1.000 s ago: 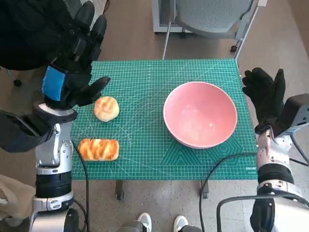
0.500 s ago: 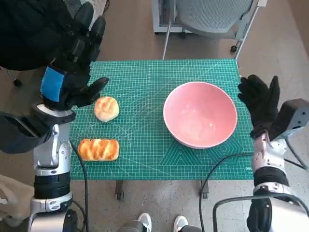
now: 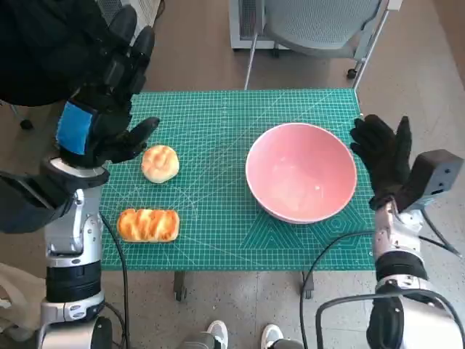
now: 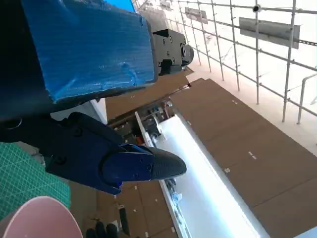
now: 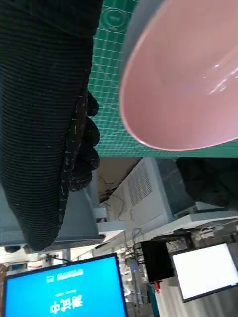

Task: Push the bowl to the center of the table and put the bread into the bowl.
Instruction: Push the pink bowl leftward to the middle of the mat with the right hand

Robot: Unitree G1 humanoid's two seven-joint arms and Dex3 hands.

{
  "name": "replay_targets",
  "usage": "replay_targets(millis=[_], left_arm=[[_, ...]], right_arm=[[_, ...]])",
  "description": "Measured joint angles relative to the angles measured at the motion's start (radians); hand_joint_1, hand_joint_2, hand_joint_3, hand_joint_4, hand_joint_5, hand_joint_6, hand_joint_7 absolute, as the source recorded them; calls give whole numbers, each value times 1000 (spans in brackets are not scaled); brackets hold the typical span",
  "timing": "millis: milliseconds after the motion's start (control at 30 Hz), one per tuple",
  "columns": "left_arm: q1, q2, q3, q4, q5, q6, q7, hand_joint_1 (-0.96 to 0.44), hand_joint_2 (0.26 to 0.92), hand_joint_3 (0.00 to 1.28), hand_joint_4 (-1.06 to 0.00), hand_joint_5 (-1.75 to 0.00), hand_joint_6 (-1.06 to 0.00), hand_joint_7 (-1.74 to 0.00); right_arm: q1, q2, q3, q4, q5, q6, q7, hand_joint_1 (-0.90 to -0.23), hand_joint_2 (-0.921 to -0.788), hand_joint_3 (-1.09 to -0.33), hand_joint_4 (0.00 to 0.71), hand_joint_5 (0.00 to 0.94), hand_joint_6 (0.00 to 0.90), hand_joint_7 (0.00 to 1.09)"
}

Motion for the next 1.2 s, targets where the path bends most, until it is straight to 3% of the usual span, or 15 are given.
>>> replay_targets(millis=[867, 1200], left_arm=[[32, 2, 4, -44, 15, 30, 15, -560, 921, 393, 1, 1, 1, -108], [55, 2, 14, -69, 14, 46, 17, -565, 921, 397, 1, 1, 1, -104]], right_arm=[[-18, 54, 2, 0, 1, 3, 15, -670, -921, -875, 290, 15, 336, 41], [-26, 78, 13, 0, -1, 3, 31, -671, -921, -869, 244, 0, 303, 21]])
